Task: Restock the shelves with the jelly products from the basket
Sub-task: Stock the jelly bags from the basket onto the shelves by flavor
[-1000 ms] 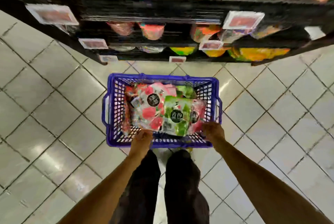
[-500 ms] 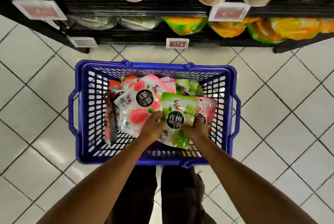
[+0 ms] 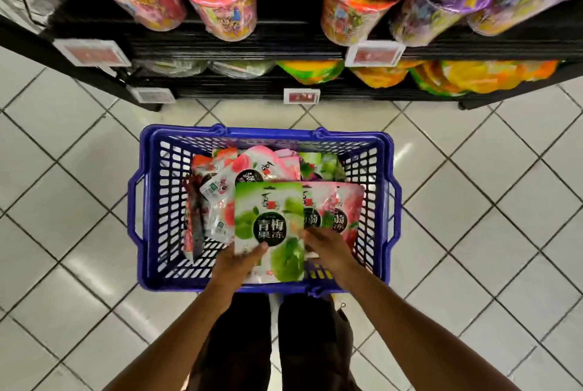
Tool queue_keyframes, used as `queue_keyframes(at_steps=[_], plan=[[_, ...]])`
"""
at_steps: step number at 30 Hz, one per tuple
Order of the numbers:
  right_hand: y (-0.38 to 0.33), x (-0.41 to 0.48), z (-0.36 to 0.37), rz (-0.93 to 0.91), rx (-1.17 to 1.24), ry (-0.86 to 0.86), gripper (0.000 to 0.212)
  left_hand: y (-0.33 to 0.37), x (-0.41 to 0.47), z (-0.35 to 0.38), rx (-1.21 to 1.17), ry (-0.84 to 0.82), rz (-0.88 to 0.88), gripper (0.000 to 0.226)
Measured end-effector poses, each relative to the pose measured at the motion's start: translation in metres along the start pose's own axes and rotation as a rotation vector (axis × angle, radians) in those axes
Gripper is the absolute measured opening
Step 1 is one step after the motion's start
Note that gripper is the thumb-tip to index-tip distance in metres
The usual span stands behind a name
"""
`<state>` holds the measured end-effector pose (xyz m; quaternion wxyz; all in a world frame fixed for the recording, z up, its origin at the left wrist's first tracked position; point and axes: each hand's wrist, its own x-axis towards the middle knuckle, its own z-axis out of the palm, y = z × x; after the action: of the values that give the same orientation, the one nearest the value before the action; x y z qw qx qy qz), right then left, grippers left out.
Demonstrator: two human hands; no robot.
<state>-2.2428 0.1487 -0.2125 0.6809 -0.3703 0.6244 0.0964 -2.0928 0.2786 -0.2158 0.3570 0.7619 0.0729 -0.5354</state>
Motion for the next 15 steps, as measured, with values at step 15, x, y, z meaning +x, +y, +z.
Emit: queue_keyframes(at_steps=[15], plan=[[0.027, 0.045, -0.004, 0.039, -0.424, 0.226, 0.031, 0.001, 0.035, -0.046, 0.178, 0.026, 0.074, 0.016]])
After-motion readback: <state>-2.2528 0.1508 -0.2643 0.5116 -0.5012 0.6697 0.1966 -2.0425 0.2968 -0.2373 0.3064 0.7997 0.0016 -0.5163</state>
